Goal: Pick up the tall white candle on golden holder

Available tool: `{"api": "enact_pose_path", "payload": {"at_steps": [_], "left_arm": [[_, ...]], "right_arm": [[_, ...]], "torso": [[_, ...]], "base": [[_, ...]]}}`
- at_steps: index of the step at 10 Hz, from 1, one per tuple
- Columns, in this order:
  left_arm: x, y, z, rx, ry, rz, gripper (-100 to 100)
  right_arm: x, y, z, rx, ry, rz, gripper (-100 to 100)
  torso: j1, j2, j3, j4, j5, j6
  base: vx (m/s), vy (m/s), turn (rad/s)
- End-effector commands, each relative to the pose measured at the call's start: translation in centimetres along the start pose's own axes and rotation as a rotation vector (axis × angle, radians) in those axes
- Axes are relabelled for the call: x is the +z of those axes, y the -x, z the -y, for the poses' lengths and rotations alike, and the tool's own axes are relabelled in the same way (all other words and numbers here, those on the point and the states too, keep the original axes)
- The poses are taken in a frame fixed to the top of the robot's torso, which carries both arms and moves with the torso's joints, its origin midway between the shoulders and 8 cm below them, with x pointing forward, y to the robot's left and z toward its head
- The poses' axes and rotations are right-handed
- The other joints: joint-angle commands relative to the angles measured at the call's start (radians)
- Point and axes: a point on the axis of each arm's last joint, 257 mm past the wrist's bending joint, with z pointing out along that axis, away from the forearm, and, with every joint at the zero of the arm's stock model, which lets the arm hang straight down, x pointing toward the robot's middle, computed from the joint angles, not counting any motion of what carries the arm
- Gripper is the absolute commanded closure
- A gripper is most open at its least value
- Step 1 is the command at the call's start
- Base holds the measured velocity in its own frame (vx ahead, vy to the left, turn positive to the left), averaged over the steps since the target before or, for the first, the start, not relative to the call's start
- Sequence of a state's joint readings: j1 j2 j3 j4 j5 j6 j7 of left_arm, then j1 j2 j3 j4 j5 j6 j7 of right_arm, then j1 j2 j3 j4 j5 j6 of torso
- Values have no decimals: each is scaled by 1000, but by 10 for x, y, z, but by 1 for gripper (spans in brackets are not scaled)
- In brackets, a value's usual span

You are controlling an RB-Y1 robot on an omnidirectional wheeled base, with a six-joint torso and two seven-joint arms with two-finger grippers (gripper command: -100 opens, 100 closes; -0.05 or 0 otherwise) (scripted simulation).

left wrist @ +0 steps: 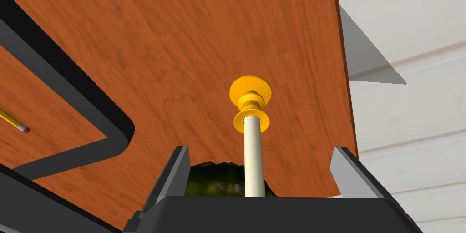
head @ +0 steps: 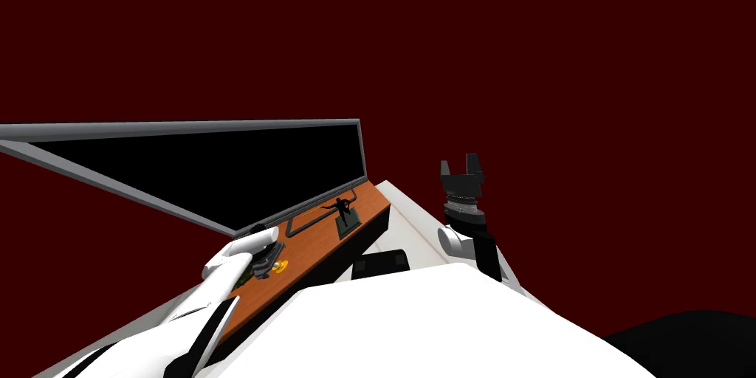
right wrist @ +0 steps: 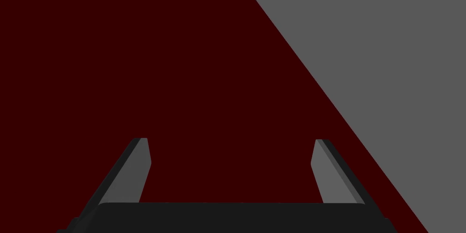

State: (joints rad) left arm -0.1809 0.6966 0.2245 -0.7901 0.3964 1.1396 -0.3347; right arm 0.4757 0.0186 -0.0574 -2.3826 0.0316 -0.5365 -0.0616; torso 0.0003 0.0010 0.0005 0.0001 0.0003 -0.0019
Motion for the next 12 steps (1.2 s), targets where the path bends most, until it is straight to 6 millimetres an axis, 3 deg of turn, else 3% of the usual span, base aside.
{"api": "enact_pose_path", "payload": {"at_steps": [1, 2, 6, 7, 8, 10, 11, 12], "left_arm": [[0, 0, 0, 0, 0, 0, -100], [1, 0, 0, -1, -2, 1, 100], [1, 0, 0, -1, -2, 1, 100], [1, 0, 0, -1, -2, 1, 0], [3, -16, 10, -6, -24, -19, -100], [5, -38, 23, -15, -58, -46, -100], [5, -38, 23, -15, -58, -46, -100], [7, -55, 33, -20, -83, -67, -100]], "right_arm": [[0, 0, 0, 0, 0, 0, 0], [0, 0, 0, 0, 0, 0, 0], [0, 0, 0, 0, 0, 0, 0], [0, 0, 0, 0, 0, 0, 0], [0, 0, 0, 0, 0, 0, 0], [0, 0, 0, 0, 0, 0, 0], [0, 0, 0, 0, 0, 0, 0], [0, 0, 0, 0, 0, 0, 0]], "torso": [[0, 0, 0, 0, 0, 0], [0, 0, 0, 0, 0, 0], [-1, -1, 0, 0, 0, 0], [-1, -1, 0, 0, 0, 0], [-1, -1, 0, 0, 0, 0], [-1, -1, 0, 0, 0, 0], [-1, -1, 0, 0, 0, 0], [-1, -1, -1, 0, 0, 0]], "base": [[0, 0, 0], [0, 0, 0], [0, 0, 0], [0, 0, 0], [0, 4, 100], [2, 3, 98], [2, 1, 37], [3, 4, 91]]}}
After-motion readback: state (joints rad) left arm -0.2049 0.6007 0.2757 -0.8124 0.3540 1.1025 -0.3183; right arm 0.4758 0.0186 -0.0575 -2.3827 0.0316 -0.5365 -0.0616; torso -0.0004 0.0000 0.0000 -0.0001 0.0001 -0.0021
